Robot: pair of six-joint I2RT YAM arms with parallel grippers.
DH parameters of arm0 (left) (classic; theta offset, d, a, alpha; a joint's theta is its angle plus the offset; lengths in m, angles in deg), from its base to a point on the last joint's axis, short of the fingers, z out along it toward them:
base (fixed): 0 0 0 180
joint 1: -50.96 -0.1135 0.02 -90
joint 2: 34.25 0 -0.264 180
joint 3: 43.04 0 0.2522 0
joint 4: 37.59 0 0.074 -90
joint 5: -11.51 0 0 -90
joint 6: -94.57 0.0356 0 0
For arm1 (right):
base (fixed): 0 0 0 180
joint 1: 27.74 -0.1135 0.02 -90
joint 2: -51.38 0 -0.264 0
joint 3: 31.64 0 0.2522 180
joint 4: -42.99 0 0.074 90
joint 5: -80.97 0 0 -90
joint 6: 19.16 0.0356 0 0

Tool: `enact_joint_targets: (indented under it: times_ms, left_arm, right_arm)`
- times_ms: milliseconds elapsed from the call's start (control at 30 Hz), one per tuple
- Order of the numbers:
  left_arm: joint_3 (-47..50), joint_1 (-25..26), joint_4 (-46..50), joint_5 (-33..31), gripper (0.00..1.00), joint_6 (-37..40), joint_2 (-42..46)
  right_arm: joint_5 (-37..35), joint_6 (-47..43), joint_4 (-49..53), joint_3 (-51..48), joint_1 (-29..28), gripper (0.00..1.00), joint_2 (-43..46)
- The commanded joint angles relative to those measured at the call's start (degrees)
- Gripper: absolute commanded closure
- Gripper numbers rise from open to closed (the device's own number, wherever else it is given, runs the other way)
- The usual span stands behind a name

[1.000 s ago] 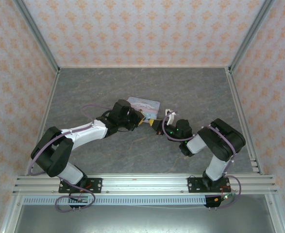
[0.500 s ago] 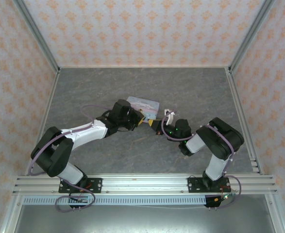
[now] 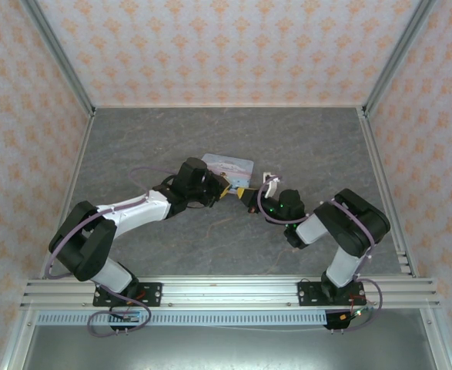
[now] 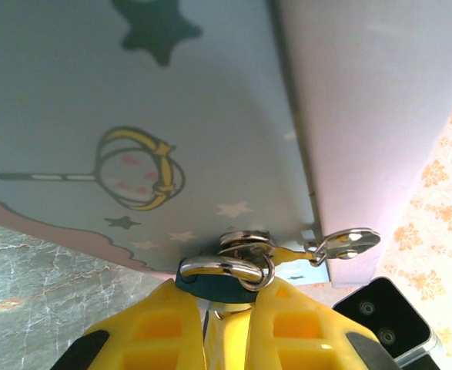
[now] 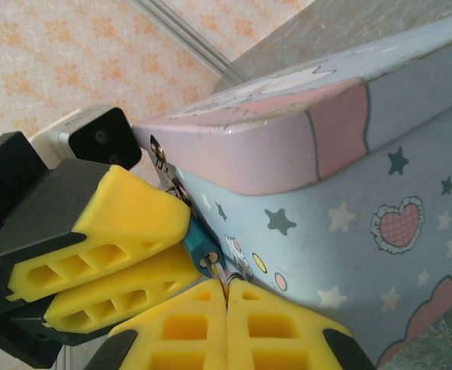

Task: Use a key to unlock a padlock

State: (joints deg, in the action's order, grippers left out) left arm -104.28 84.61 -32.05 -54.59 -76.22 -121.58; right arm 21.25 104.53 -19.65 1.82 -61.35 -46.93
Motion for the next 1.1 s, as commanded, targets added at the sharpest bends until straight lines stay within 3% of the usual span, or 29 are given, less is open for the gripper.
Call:
enact_joint_targets:
  times_ms: [0, 267, 733, 1067]
  left_arm:
    - [-0.2, 0.5, -3.5, 1.5, 0.89, 0.3, 2.8]
    - [-0.3, 0.6, -4.4, 1.7, 0.89, -0.4, 2.8]
    - [-1.5, 1.2, -6.1, 2.3, 0.88, -1.5, 2.6]
    - [-2.9, 1.5, -2.9, 4.3, 0.89, 2.8, 1.8]
  right_arm:
    - [-1.8, 0.6, -3.9, -0.2, -0.1, 1.00, 1.9]
    - [3.8, 1.4, -3.8, 2.5, -0.4, 1.00, -0.7]
    - [6.8, 3.5, -3.9, 5.2, -0.7, 1.00, -4.3]
    - [9.3, 3.2, -2.5, 9.0, -0.5, 1.00, -5.3]
